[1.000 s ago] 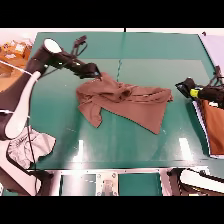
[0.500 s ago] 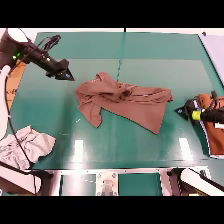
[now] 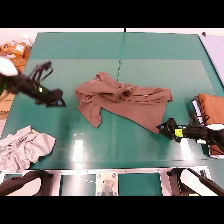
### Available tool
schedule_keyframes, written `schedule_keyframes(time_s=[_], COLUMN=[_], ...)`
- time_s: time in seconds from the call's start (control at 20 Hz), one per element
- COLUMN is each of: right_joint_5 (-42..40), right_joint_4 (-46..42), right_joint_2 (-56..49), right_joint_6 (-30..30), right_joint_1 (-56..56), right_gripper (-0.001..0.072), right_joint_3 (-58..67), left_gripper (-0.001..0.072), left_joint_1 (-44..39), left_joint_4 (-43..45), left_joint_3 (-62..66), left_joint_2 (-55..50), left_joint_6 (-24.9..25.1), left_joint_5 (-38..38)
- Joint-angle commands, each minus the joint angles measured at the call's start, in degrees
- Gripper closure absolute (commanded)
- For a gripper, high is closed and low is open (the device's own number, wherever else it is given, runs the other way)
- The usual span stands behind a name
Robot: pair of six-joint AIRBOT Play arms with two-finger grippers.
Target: Fold the shirts.
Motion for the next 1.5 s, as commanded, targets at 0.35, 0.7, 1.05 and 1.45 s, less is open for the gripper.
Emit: schedule_keyframes(time_s=[0.35,0.7,1.05,1.45], right_joint_5=[11.0,8.4,7.5,7.6], right_joint_4=[5.9,-7.3,-7.2,-5.6], right_joint_2=[-2.8,3.0,2.7,2.7], right_joint_6=[-3.1,5.6,5.3,5.2], right_joint_1=[-1.6,-7.8,-7.4,-6.9], right_gripper=[0.0700,0.0700,0.0700,0.0700], right_joint_3=[16.2,18.7,18.2,18.2], left_gripper=[0.0127,0.0127,0.0128,0.0644], left_joint_1=[0.0,-1.9,-20.0,-21.1], left_joint_4=[2.3,-22.7,-43.0,-44.9], left_joint_3=[-15.8,-31.5,-37.6,-25.4], left_joint_2=[10.6,10.0,1.4,-13.2], left_joint_6=[-6.4,7.8,18.7,22.6], left_joint_5=[13.4,34.6,54.9,50.3])
